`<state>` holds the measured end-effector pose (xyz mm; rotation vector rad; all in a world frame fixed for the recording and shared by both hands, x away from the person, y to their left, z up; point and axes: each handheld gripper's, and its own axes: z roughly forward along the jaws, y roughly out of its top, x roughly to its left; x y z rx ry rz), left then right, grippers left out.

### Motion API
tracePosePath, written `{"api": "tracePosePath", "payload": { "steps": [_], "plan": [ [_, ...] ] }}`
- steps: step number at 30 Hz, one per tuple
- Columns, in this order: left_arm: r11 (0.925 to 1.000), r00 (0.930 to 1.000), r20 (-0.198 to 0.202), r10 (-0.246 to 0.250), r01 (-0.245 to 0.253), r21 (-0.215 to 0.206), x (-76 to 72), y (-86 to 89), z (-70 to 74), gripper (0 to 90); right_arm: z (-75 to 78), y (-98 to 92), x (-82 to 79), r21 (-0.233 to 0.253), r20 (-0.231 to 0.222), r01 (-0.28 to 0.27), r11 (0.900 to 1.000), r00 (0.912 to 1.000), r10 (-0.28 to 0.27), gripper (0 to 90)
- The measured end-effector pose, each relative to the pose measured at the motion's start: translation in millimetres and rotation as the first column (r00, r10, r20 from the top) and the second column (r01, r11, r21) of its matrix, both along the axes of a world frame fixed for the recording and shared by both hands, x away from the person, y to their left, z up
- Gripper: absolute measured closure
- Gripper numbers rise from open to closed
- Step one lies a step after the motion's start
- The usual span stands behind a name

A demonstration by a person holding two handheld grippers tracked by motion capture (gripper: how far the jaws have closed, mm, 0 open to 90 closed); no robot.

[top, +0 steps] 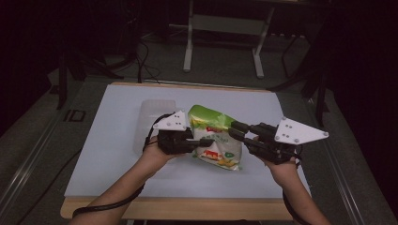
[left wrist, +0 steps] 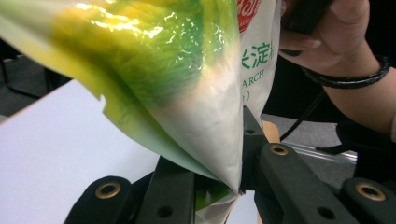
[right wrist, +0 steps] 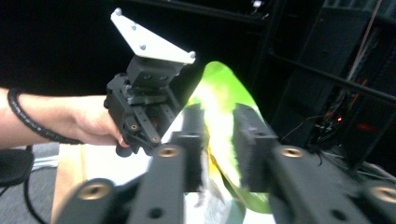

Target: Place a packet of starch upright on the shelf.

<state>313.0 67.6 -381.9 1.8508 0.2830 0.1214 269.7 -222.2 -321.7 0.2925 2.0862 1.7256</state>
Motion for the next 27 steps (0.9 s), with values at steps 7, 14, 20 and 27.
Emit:
{"api": "tracePosePath", "payload": {
  "steps": [7, 14, 20, 27],
  "plan": [
    [0.9988, 0.9986, 0.017, 0.050, -0.050, -0.001, 4.0, 11.4, 10.8, 81.2, -1.1, -18.0, 6.6, 0.048, -0.007, 0.072, 0.996, 0.9974, -0.072, 46.4],
    [0.9965, 0.9955, 0.045, 0.083, -0.083, 0.007, 8.5, 23.6, 22.6, 81.2, -13.2, -30.5, 12.8, 0.056, -0.056, 0.106, 0.993, 0.9931, -0.103, 26.4],
    [0.9921, 0.9897, 0.069, 0.125, -0.125, -0.006, 15.4, 38.5, 34.9, 81.1, -19.7, -40.6, 15.1, 0.081, -0.093, 0.124, 0.989, 0.9888, -0.117, 14.7],
    [0.9815, 0.9772, 0.098, 0.188, -0.191, 0.014, 28.4, 57.9, 45.3, 81.1, -31.1, -44.0, 14.4, 0.048, -0.110, 0.133, 0.990, 0.9859, -0.127, 11.8]
  ]
}}
